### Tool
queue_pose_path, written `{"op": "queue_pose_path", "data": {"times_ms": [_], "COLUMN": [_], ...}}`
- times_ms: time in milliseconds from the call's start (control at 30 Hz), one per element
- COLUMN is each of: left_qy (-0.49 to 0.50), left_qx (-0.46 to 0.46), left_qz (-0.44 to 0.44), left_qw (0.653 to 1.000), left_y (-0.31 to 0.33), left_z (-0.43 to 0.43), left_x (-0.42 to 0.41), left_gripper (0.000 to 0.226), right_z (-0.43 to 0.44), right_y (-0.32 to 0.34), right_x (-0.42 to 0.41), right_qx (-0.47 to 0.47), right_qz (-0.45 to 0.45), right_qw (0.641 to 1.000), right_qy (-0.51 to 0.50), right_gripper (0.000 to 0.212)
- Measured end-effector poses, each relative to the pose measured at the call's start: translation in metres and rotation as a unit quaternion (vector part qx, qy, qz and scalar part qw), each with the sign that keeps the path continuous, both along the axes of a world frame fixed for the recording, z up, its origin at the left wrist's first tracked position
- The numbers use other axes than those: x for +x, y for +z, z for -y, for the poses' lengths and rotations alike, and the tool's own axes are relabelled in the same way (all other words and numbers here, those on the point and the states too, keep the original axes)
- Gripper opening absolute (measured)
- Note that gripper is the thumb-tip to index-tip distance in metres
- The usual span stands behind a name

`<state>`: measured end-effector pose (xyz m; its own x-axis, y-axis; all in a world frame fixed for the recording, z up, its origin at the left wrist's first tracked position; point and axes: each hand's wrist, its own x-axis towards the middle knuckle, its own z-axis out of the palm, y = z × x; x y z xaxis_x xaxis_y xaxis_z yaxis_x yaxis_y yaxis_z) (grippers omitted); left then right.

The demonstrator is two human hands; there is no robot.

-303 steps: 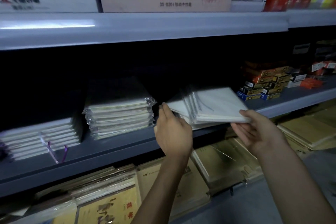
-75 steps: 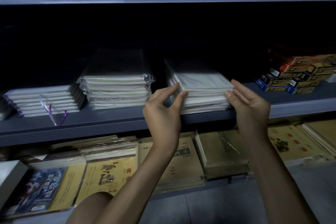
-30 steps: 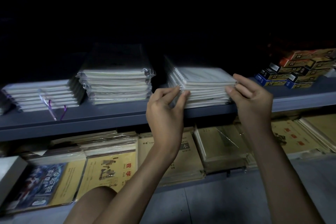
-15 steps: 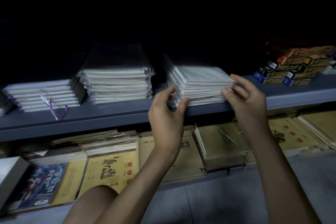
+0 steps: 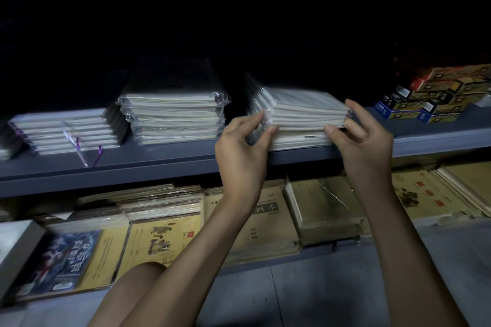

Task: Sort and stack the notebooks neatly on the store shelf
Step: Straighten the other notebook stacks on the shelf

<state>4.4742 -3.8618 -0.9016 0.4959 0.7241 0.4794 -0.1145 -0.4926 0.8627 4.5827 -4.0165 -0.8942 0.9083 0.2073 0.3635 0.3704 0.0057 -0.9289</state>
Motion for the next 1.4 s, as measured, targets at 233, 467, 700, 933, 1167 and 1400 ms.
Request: {"op": "queue_pose_path", "data": {"times_ms": [233, 467, 700, 933, 1167, 1400], "left_qy": [-0.032, -0.028, -0.024, -0.013, 0.035, 0.048], "left_qx": [-0.011, -0.057, -0.072, -0.105, -0.064, -0.026], "left_qz": [0.01, 0.004, 0.002, 0.002, -0.035, -0.05], "left_qw": [0.999, 0.998, 0.997, 0.994, 0.997, 0.997], "left_y": [0.003, -0.003, -0.006, -0.007, -0.011, -0.013], "left_z": [-0.011, -0.021, -0.016, -0.011, -0.001, 0.002], "left_x": [0.009, 0.011, 0.013, 0.012, 0.009, 0.01], "left_gripper": [0.035, 0.034, 0.034, 0.035, 0.041, 0.022], "right_z": [0.0, -0.012, -0.012, -0.013, -0.01, -0.005], "right_y": [0.004, -0.002, -0.004, -0.009, -0.015, -0.02], "right_x": [-0.007, -0.016, -0.014, -0.009, 0.0, 0.005], "right_qx": [0.022, 0.016, 0.043, 0.048, 0.009, -0.081], "right_qz": [0.0, 0.003, -0.012, -0.011, -0.025, 0.017], "right_qw": [0.999, 0.997, 0.997, 0.997, 0.995, 0.99], "right_qy": [-0.047, -0.073, -0.064, -0.065, -0.096, -0.111], "right_gripper": [0.06, 0.059, 0.059, 0.057, 0.061, 0.036]}}
